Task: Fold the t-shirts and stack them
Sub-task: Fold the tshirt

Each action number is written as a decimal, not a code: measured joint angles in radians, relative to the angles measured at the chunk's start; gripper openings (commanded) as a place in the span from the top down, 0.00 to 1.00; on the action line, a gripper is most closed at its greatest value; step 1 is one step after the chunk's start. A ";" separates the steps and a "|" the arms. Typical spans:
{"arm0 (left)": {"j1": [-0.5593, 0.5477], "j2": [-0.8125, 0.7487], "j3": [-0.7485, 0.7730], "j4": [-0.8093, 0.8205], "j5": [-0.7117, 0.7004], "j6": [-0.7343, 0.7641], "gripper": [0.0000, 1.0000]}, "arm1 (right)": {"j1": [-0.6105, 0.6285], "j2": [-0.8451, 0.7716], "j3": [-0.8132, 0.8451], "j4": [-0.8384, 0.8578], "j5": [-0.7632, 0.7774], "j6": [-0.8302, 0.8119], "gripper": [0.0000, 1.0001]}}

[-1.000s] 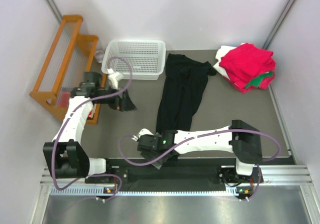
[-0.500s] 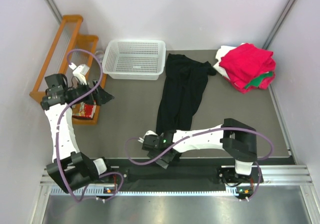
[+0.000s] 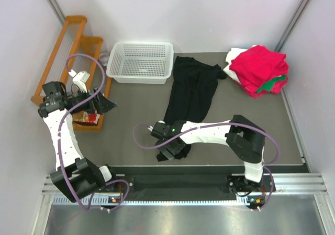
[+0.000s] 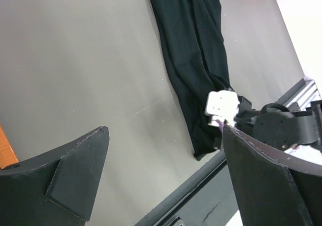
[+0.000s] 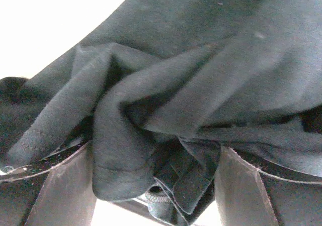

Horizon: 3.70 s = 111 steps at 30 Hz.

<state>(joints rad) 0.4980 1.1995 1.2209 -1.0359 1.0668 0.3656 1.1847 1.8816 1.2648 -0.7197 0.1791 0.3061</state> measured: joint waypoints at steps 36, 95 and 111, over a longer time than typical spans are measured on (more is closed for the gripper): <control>0.015 -0.013 0.028 -0.052 0.020 0.055 0.01 | 0.291 -0.148 0.116 -0.208 0.032 0.074 0.99; -0.100 -0.022 0.153 -0.194 0.031 0.154 0.01 | -0.428 -0.098 0.406 -0.210 0.175 0.043 0.05; -0.271 -0.057 0.063 -0.080 -0.056 0.033 0.01 | -0.424 -0.037 0.247 -0.039 -0.179 0.095 0.05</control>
<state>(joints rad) 0.2272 1.1427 1.2842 -1.1156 1.0107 0.3988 0.7605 1.8442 1.5116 -0.7589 -0.0002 0.4011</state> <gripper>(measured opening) 0.990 0.946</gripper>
